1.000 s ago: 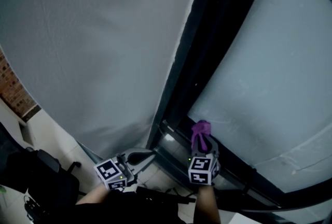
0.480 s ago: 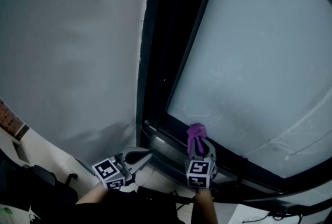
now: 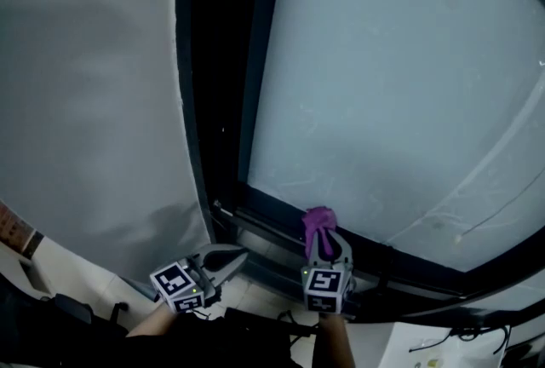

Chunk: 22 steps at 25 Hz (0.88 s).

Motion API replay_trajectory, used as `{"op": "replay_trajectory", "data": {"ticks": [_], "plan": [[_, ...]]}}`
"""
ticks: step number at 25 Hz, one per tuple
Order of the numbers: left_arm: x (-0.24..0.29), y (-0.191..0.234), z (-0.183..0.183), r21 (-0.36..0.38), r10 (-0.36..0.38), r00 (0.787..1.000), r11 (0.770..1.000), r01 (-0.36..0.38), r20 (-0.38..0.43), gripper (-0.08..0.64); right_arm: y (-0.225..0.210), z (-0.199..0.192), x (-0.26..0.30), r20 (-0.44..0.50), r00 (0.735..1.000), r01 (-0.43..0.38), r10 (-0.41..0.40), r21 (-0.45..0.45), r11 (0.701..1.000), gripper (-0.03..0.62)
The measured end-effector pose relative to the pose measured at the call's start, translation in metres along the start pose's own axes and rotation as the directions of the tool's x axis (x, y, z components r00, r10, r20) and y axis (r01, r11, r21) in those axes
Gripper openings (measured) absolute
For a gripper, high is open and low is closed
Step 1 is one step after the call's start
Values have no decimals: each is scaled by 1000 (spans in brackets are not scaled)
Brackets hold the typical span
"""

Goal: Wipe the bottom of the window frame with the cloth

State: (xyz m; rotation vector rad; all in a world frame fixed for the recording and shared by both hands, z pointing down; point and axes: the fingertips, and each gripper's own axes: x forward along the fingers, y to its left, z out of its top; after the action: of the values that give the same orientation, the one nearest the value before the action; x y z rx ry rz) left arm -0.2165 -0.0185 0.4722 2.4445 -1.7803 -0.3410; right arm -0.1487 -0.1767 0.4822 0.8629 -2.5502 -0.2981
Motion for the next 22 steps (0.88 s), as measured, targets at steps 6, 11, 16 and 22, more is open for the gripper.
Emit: {"op": "replay_trajectory", "data": {"ticks": [6, 11, 16, 22], "plan": [[24, -14, -2, 8, -78, 997, 997, 78, -8, -3, -19, -13, -12, -13, 998, 64, -64, 37, 997, 60], [36, -18, -2, -2, -108, 994, 994, 108, -5, -3, -35, -23, -21, -37, 994, 100, -98, 48, 994, 60], [45, -19, -1, -4, -135, 991, 991, 135, -1, -3, -45, -29, -26, -44, 991, 131, -129, 48, 990, 60], [49, -19, -5, -18, -155, 988, 988, 155, -21, -3, -58, -35, -32, -52, 983, 180, -176, 78, 981, 60]]}}
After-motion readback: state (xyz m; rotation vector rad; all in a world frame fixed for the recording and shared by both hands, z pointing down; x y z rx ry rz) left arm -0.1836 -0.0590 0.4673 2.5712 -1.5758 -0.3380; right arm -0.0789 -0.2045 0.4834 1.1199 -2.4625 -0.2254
